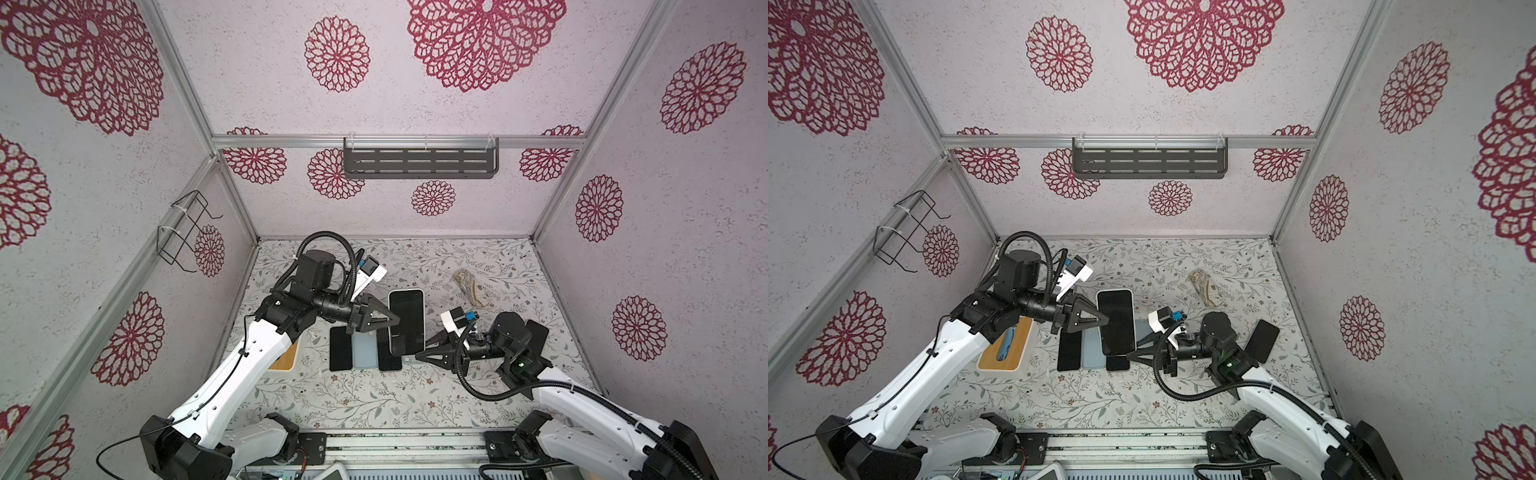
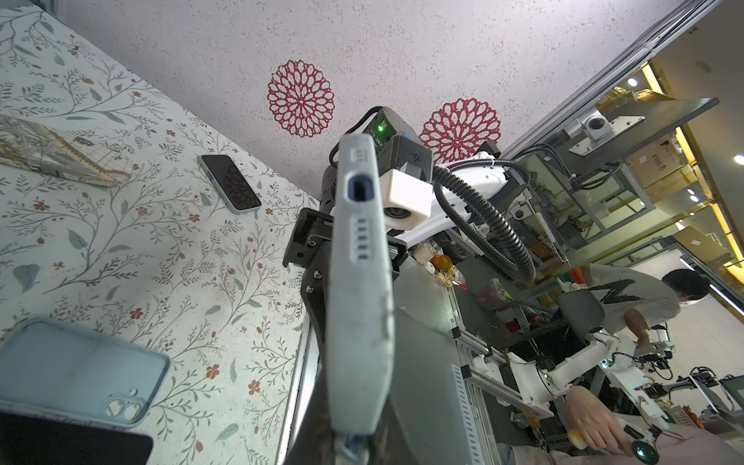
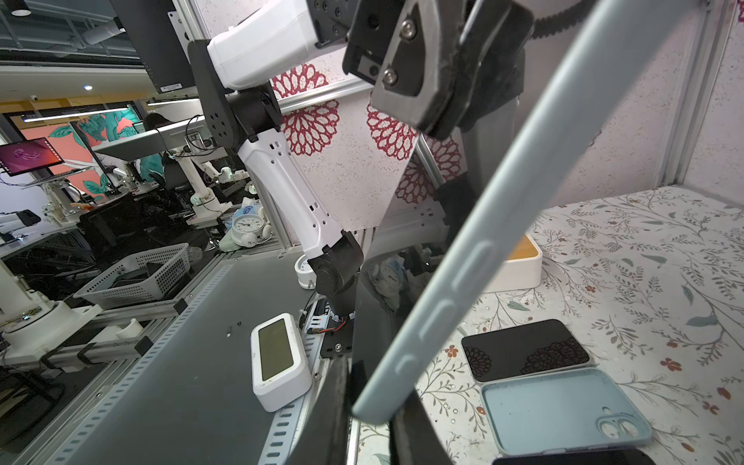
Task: Take the phone out of the phone case
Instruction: Remove the phone case from the phone.
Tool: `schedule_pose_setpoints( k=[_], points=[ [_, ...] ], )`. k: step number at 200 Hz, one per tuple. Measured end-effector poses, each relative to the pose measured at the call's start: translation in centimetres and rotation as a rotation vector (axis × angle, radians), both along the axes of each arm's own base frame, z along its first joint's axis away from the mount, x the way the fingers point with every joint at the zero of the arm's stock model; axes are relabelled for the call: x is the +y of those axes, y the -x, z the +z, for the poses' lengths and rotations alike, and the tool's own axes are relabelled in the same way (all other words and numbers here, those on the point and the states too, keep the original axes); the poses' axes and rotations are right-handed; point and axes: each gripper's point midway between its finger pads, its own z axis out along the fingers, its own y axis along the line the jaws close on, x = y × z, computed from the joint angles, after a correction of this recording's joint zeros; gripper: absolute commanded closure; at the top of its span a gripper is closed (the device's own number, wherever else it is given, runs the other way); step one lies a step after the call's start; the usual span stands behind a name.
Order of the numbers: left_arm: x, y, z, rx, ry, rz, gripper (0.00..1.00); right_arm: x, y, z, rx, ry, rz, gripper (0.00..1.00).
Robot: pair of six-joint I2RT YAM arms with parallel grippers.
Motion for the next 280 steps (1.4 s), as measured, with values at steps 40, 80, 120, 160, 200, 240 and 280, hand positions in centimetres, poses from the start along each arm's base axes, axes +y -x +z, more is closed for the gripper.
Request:
schedule_pose_setpoints(
  k=[40,80,120,160,200,240,280],
  points=[
    [-0.3,-0.3,0.2,0.009,0.042,-0.008,1.0,0.0,-0.1,0.3,-0.009,-0.011,-0.002,0.9],
    [-0.7,-1.2,-0.2,0.05,0.09,0.007,1.0,-0.1,-0.2,0.1,-0.04,-0.036,-0.007,0.96],
    [-1.7,-2.9,-0.9,0.123,0.136,0.022,1.0,0.1,-0.9,-0.4,-0.046,-0.041,-0.016,0.97],
    [-3.0,-4.7,-2.0,0.202,0.154,0.033,1.0,0.5,-1.5,-1.4,-0.039,-0.024,-0.02,0.97],
    [-3.8,-5.6,-3.0,0.274,0.161,0.054,1.0,0.7,-1.7,-2.2,-0.089,-0.005,-0.036,0.97],
    [-4.1,-6.4,-3.3,0.296,0.176,0.088,1.0,0.9,-3.0,-2.9,-0.14,0.016,-0.113,0.98],
    [-4.0,-7.0,-3.2,0.294,0.214,0.126,1.0,1.0,-4.3,-3.1,-0.141,0.031,-0.204,0.89]
  ],
)
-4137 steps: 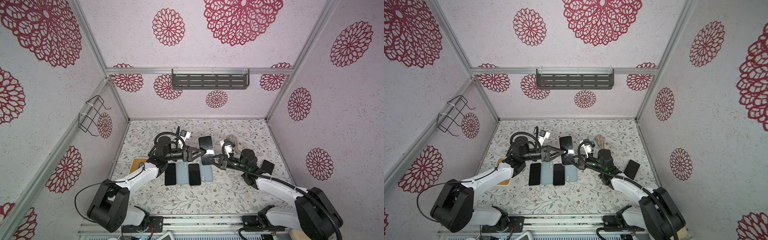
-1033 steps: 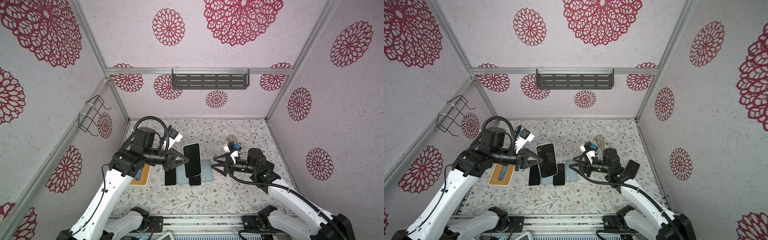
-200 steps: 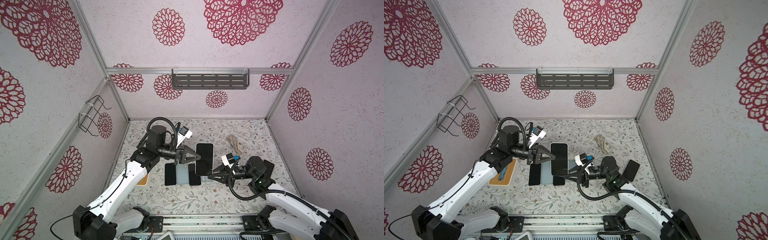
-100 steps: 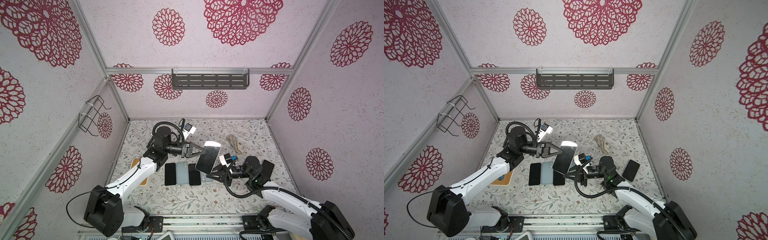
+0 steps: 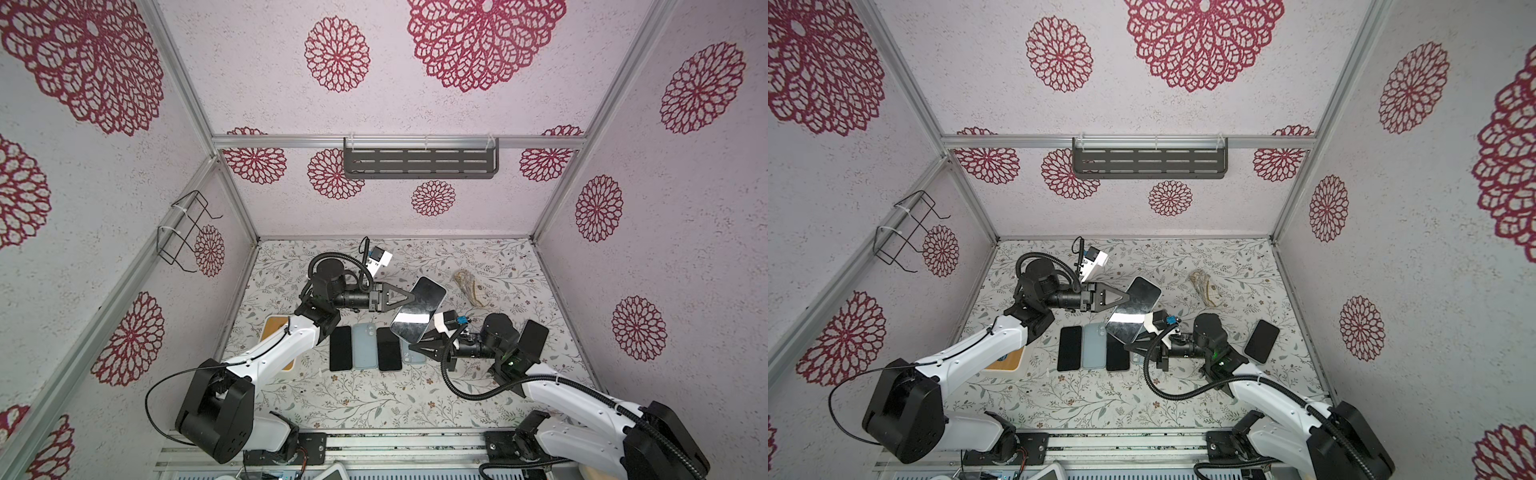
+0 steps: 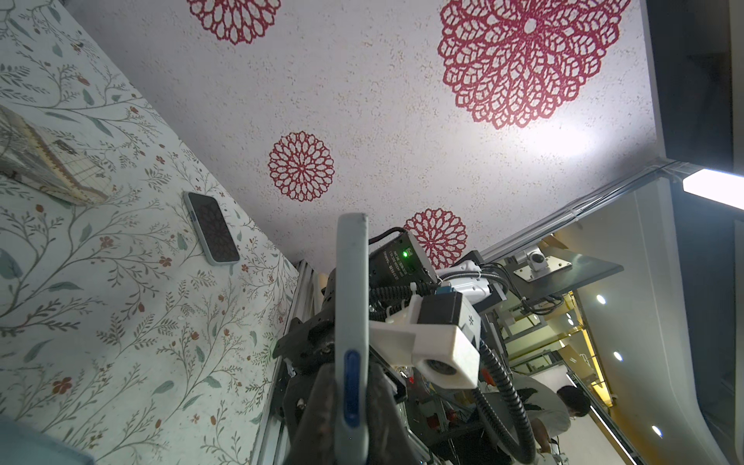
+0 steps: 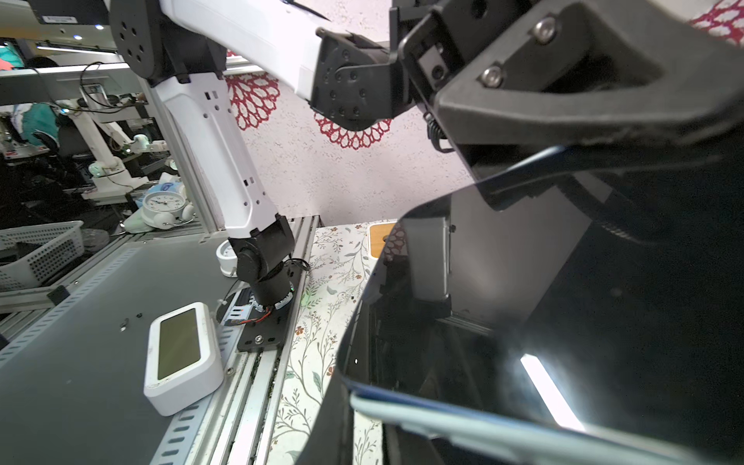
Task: Take the phone out of the phone case
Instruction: Remove the phone case from the phone.
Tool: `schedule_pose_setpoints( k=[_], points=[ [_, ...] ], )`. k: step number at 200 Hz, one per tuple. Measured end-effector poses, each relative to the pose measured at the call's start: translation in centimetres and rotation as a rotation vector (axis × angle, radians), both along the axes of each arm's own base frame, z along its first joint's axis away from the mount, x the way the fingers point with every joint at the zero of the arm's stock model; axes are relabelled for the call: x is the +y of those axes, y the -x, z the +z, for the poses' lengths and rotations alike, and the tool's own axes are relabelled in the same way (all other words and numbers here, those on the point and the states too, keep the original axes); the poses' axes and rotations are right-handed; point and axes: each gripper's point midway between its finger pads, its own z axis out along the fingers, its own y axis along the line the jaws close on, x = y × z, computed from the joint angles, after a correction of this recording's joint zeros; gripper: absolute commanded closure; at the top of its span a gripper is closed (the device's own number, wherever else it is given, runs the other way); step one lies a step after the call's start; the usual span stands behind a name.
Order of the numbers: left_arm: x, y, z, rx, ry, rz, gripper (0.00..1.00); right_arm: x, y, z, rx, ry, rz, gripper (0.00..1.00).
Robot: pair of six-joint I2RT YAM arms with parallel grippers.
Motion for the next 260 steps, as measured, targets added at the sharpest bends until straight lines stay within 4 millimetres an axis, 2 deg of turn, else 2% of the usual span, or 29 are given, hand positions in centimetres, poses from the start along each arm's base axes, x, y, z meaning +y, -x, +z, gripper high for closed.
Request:
schedule_pose_setpoints(
  k=[20,63,83,116,186,234,260],
  points=[
    [0.1,-0.2,0.2,-0.007,0.014,0.028,1.0,-0.5,-0.9,-0.4,0.03,-0.004,-0.083,0.76],
    [2.1,-0.9,0.5,0.017,0.042,0.136,1.0,-2.8,-2.8,0.5,0.102,-0.072,-0.297,0.63],
    [2.7,-0.4,0.8,0.023,0.052,0.15,1.0,-4.5,-3.8,2.0,0.125,-0.144,-0.406,0.58],
    [3.5,-0.1,1.5,0.03,0.074,0.191,1.0,-6.0,-3.1,3.2,0.186,-0.243,-0.427,0.5],
    [4.0,-1.4,1.8,0.065,0.139,0.279,1.0,-4.0,-2.4,1.2,0.473,-0.281,-0.298,0.49],
    [3.5,-1.8,1.5,0.084,0.157,0.285,1.0,-2.5,-2.7,0.3,0.571,-0.287,-0.247,0.49],
    [3.3,-1.7,1.8,0.077,0.167,0.282,1.0,-2.1,-2.7,0.7,0.583,-0.303,-0.221,0.48]
  ],
)
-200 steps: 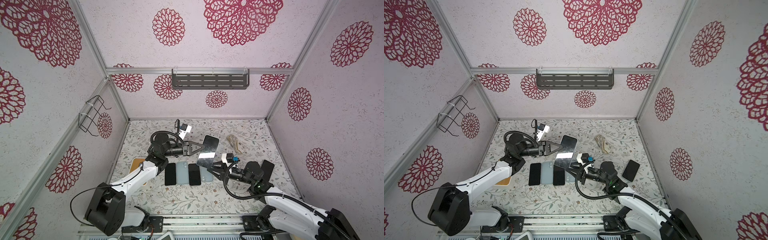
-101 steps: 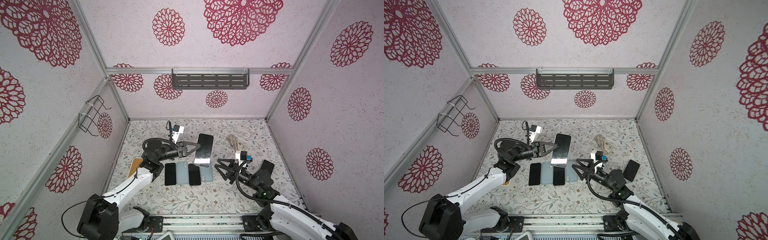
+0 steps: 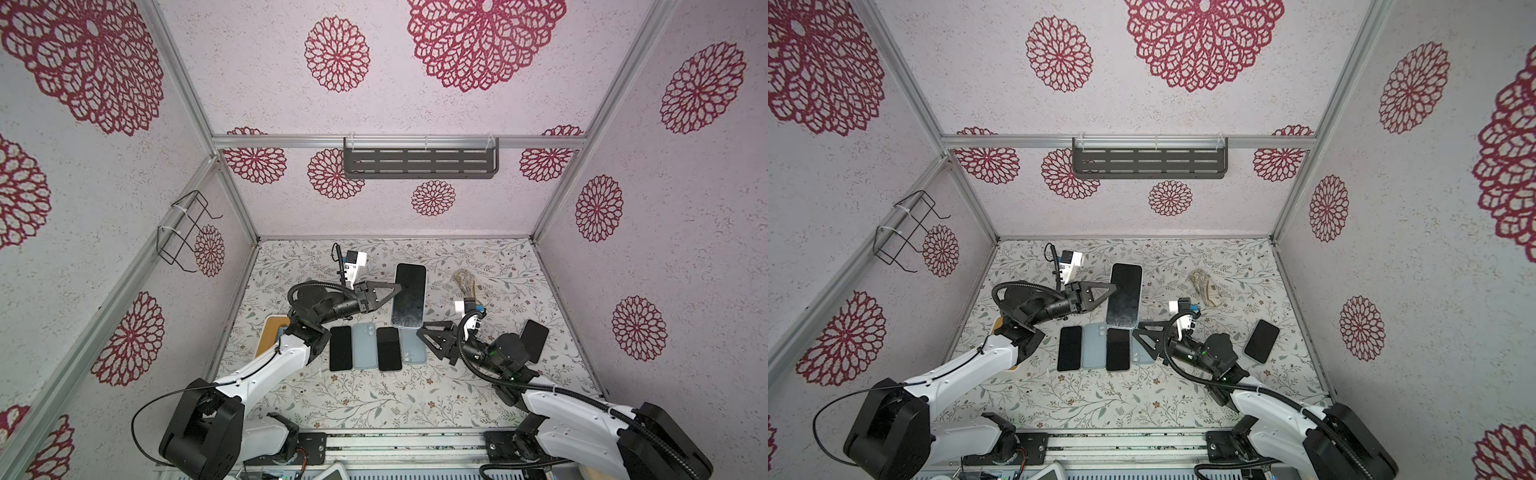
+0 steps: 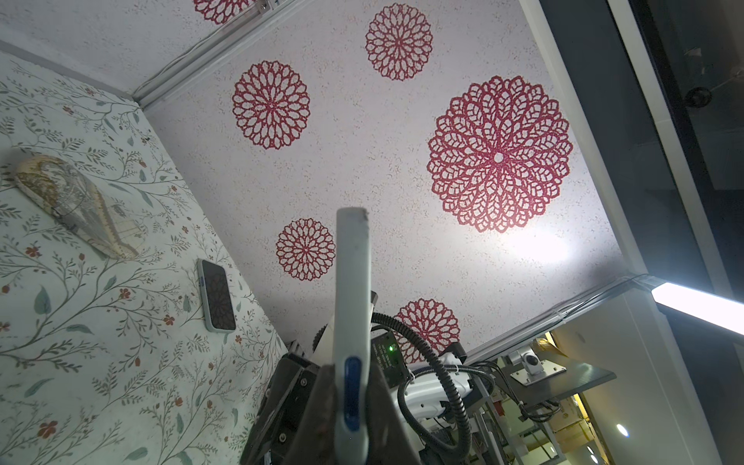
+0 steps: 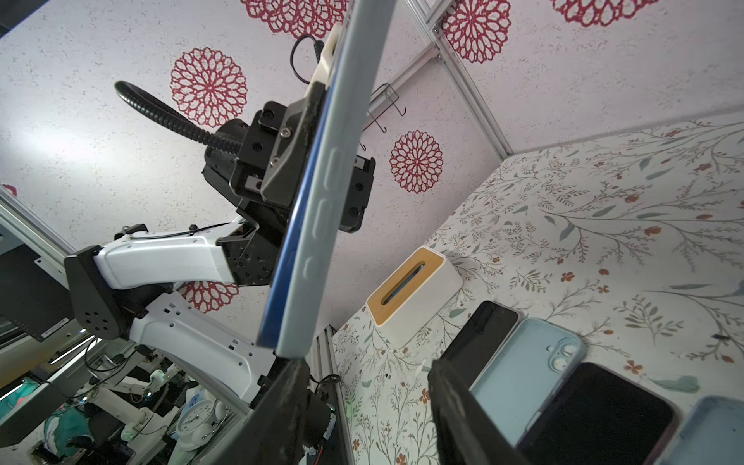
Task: Take the phone out of the phone case
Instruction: Remove the phone case from the phone.
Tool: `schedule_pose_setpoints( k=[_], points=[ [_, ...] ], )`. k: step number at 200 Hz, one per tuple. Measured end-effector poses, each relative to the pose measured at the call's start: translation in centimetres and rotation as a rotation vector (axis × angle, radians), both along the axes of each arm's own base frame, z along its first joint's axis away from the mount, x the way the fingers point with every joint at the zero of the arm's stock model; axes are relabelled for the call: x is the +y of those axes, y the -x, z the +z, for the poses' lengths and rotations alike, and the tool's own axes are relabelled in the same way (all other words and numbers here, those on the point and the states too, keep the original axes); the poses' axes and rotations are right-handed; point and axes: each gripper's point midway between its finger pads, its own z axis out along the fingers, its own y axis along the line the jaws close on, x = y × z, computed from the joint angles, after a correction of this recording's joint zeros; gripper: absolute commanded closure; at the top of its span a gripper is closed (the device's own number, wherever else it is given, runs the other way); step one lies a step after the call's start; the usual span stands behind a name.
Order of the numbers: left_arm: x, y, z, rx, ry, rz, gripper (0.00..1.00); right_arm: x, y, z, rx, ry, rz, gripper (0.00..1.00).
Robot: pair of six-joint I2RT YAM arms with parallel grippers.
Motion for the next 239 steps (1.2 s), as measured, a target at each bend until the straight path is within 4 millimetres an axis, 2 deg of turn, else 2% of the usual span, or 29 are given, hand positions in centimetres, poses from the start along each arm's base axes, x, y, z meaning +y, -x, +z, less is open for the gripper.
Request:
schedule_pose_setpoints(
  k=[111,239],
  points=[
    [-0.2,0.0,0.2,-0.008,0.008,0.007,1.0,0.5,0.3,1.1,-0.006,-0.055,0.045,0.48],
    [-1.2,0.9,1.0,-0.04,0.042,-0.027,1.0,1.0,-0.2,0.9,-0.002,-0.059,0.047,0.49]
  ],
)
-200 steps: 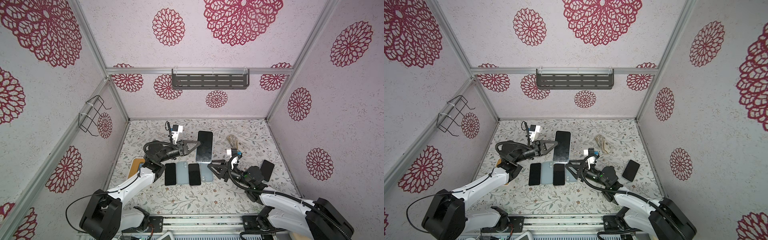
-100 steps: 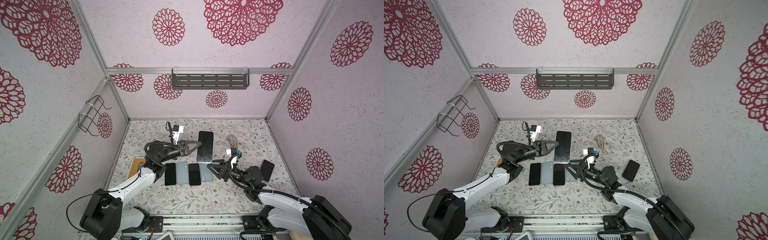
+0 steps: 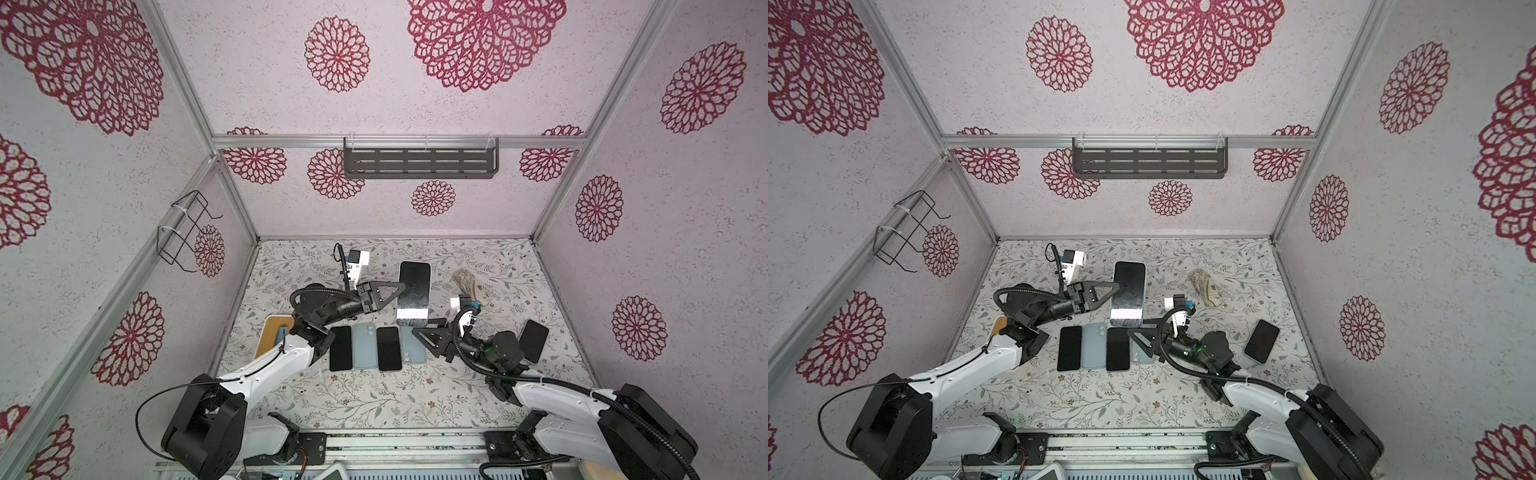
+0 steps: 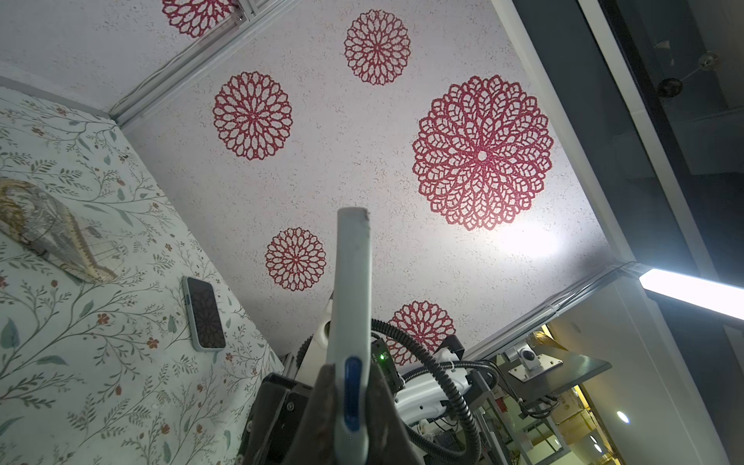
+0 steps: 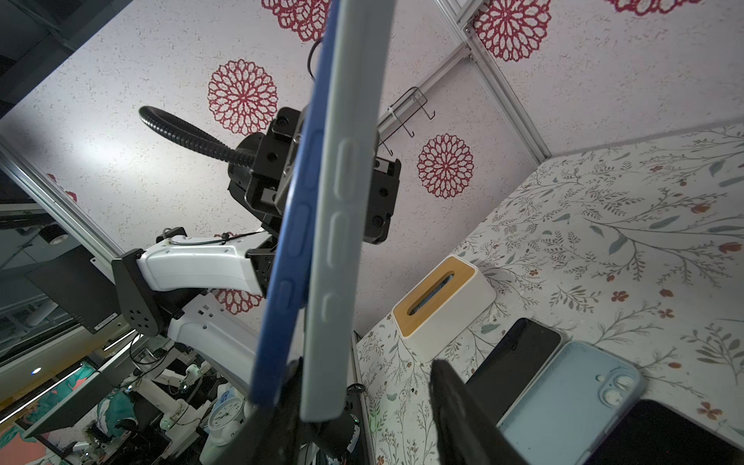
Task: Take the phone out of the phone case
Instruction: Remove the phone case from the phone.
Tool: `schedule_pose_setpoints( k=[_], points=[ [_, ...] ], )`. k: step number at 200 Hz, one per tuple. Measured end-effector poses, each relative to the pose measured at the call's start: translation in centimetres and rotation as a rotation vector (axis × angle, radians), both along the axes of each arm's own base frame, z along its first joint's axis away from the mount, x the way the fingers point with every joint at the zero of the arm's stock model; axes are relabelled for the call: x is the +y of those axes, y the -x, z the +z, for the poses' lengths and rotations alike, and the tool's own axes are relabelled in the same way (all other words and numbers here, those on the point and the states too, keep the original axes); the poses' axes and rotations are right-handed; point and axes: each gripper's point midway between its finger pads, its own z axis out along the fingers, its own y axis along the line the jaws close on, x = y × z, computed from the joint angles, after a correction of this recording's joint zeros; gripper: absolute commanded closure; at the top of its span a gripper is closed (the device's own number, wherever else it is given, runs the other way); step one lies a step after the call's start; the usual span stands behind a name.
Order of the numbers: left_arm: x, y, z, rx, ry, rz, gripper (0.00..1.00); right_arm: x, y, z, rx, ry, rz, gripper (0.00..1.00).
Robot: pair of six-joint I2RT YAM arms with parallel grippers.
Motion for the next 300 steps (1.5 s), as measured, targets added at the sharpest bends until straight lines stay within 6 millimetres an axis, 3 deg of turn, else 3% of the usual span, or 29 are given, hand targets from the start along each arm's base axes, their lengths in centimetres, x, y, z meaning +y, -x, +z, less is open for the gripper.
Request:
schedule_pose_setpoints(
  k=[51,83,129,144,150,165,193,234,271,300],
  points=[
    [-0.6,0.6,0.4,-0.014,0.019,-0.011,1.0,-0.7,-0.7,0.8,-0.001,-0.038,-0.013,0.53],
    [-0.9,1.0,-1.5,0.023,-0.014,-0.018,1.0,-1.7,-1.7,1.3,0.016,-0.061,-0.054,0.62],
    [-1.0,0.5,-2.8,0.052,-0.043,0.008,1.0,-1.9,-1.7,1.1,0.054,-0.068,-0.048,0.93],
    [-1.2,0.1,-3.5,0.065,-0.06,0.019,1.0,-2.0,-1.6,0.6,0.085,-0.071,-0.044,0.98],
    [-1.3,0.0,-3.9,0.072,-0.07,0.022,0.94,-2.1,-1.6,0.3,0.097,-0.067,-0.046,0.99],
    [-1.4,-0.4,-5.1,0.093,-0.103,0.037,0.65,-2.2,-1.7,-0.7,0.129,-0.049,-0.053,1.0],
    [-1.5,-1.4,-7.2,0.131,-0.165,0.089,0.32,-2.5,-1.6,-1.3,0.165,-0.023,-0.067,1.0],
    [-1.8,-1.9,-9.6,0.137,-0.254,0.141,0.13,-3.1,-1.3,-3.1,0.211,0.006,-0.094,1.0],
    [-1.0,-2.9,-12.1,0.14,-0.394,0.232,0.07,-3.6,-1.9,-6.0,0.315,0.083,-0.152,1.0],
    [0.1,-2.7,-12.4,0.095,-0.483,0.307,0.05,-4.3,-2.3,-7.8,0.378,0.137,-0.21,1.0]
  ],
)
